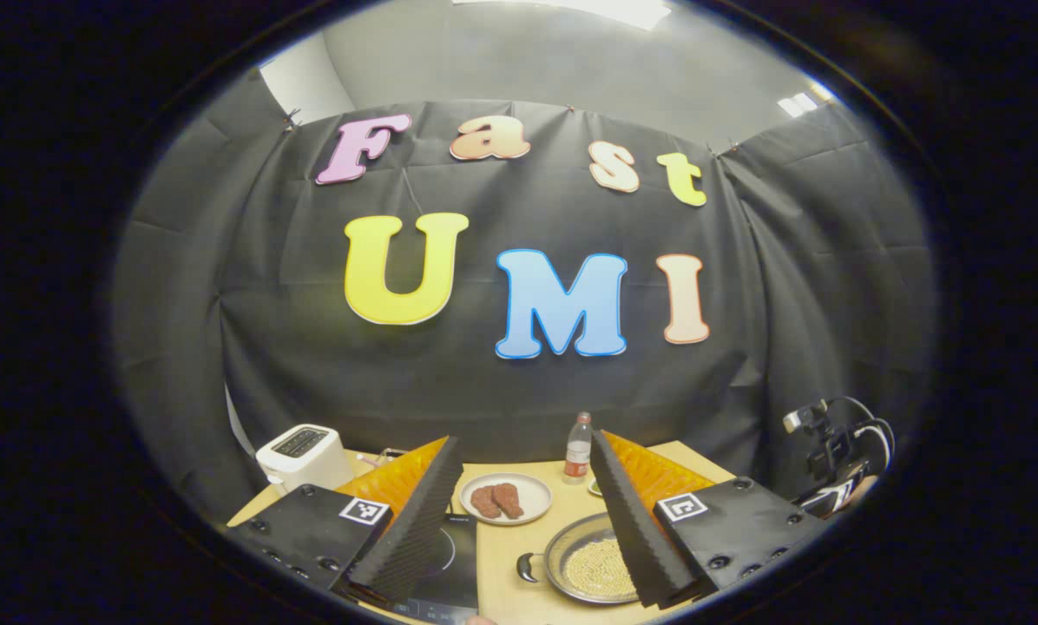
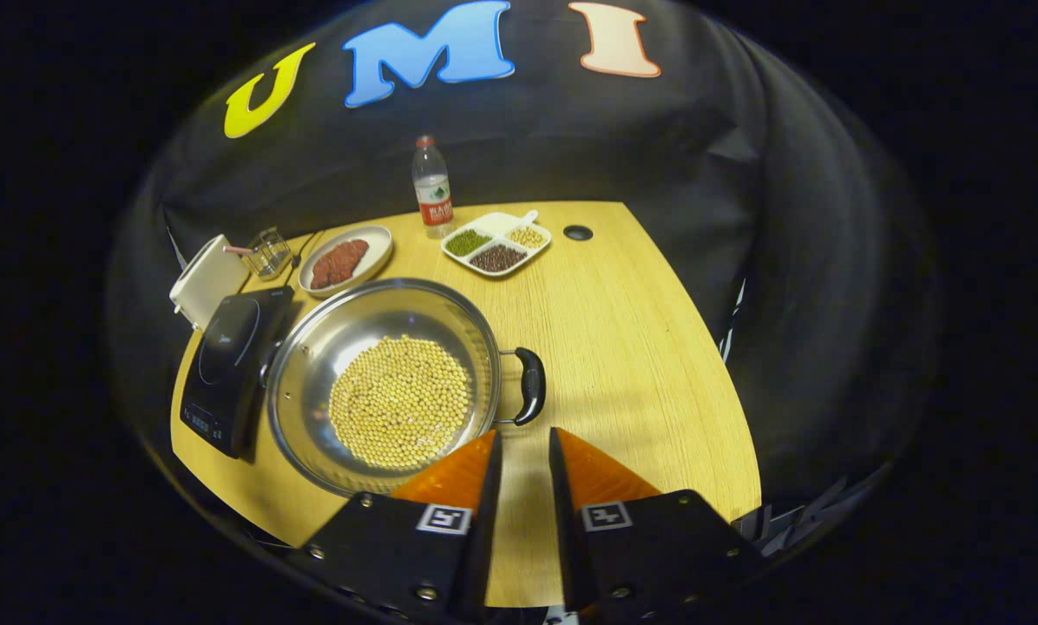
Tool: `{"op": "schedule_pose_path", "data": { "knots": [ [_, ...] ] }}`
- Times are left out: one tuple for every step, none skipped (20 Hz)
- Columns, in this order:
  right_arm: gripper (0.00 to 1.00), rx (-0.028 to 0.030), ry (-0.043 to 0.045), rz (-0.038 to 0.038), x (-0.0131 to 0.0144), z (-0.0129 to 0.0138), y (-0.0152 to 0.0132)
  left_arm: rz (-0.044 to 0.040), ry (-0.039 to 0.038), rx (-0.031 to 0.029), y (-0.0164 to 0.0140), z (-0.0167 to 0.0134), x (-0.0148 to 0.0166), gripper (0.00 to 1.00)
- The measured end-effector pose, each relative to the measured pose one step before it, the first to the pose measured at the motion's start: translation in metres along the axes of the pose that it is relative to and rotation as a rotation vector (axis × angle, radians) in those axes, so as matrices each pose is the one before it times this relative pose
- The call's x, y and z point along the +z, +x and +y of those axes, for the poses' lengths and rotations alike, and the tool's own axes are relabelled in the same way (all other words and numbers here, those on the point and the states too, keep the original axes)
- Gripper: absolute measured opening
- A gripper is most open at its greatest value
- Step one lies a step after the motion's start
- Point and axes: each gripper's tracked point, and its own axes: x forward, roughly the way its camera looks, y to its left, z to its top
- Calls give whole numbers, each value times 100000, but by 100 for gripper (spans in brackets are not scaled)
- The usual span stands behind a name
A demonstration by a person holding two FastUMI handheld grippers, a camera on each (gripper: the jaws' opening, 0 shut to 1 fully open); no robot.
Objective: First push the handle of the pot to place it horizontally, then grasp the pot with both hands and set it on the induction cooktop.
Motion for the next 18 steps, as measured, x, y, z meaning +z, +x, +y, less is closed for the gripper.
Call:
{"op": "schedule_pose_path", "data": {
  "knots": [
    [44, 647, 1128, -4389, 619, 314, -871, 178, -309, -1608, -341, -250, -468, 96],
    [64, 660, 467, -4369, 430, 334, -1056, -216, -354, -959, -311, -199, -319, 100],
    [73, 553, 174, -3997, 440, 199, -663, -285, -176, 240, -307, 30, -246, 97],
    [90, -295, -89, -3660, 565, 46, -594, -294, -161, 1374, -96, 169, -322, 94],
    [93, 24, -70, -3128, 525, 108, -382, 44, -330, 1823, 19, 227, -626, 94],
    [93, 162, -78, -2757, 328, -70, -396, 710, -570, 607, 121, -142, -751, 94],
    [93, 229, 156, -2028, 403, -32, -80, 1766, -666, -81, 384, -392, -1334, 94],
    [93, 1264, 807, -1648, 21, 187, 148, 2223, -772, -139, 424, -321, -1450, 94],
    [93, 1213, 1097, -1280, 51, 228, 335, 1992, -874, 601, 573, 6, -1461, 96],
    [93, 1360, 978, -1615, -54, 214, 989, 1256, -1060, 907, 689, 0, -1356, 99],
    [93, 526, 216, -836, -257, 5, 1097, 2052, -956, -94, 875, -255, -1862, 100],
    [93, -148, -220, -56, -669, -266, 1152, 2704, -258, 86, 1001, -305, -1874, 94],
    [93, -279, -233, 312, -588, -230, 1126, 2500, 272, 528, 1138, -19, -2212, 94],
    [93, -128, -22, 369, -560, -144, 1013, 2091, 286, 466, 939, -69, -1713, 94],
    [93, -200, -172, 74, -440, -102, 1080, 1629, 244, 379, 1000, -55, -1581, 97],
    [93, -644, -988, 520, -598, -331, 1042, 1137, 182, 372, 1164, 55, -1336, 97],
    [93, -439, -721, 603, -471, -261, 808, 1439, 177, 384, 1009, 122, -1349, 97],
    [93, -265, -306, 831, -525, -83, 734, 1631, 24, 387, 1037, 192, -1195, 97]
  ]
}}
